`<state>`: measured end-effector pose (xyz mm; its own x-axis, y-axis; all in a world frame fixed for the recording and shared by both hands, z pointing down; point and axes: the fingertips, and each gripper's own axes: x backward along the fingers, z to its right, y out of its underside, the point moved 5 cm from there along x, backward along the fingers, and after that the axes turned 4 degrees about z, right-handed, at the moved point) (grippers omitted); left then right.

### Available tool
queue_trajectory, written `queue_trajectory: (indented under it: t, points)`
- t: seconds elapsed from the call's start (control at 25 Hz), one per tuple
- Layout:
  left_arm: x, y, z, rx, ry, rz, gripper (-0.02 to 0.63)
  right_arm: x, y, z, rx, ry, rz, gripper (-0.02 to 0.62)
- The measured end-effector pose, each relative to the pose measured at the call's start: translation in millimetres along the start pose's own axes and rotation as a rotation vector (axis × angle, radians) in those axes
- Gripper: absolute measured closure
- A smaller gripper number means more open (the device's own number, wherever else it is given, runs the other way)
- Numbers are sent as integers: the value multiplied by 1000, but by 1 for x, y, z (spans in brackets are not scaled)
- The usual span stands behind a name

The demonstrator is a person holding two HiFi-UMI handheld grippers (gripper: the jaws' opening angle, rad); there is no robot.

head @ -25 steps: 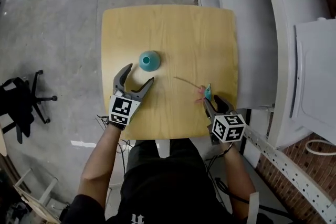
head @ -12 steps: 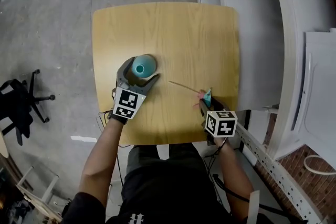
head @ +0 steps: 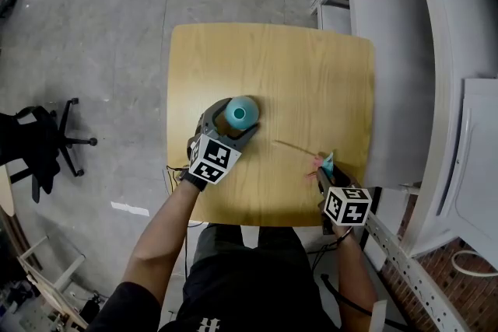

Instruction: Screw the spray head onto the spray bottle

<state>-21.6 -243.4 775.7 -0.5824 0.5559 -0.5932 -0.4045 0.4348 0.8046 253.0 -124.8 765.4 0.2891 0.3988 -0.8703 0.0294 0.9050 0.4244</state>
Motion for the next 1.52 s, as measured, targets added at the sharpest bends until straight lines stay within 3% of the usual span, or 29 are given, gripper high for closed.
queue_trajectory:
  t: [0.2,0.36,0.64,0.84,1.04,1.2,1.36,1.52]
  points:
    - [28,-22,11,3,78,-73,221,50,-25,-17,48,-39,77,437]
    - [73,-48,26,-53,178,-182,221,117,-70,-39,166,-53,211,437]
    - [159,-106,49,-100,373,-329,221,243,-146,-99,533,-32,437,437]
    - [208,-120,77,-225,538,-439,221,304,-170,-141,804,28,532,437]
    - [237,-121,91,-305,650,-515,221,327,-182,-178,1094,112,559,437]
    - [253,-117,101,-320,686,-587,221,331,-187,-200,1245,152,560,437]
    - [253,-120,109,-301,725,-566,221,324,-183,-222,1405,183,545,437]
    - [252,-130,117,-266,778,-538,221,301,-163,-252,1528,119,508,437]
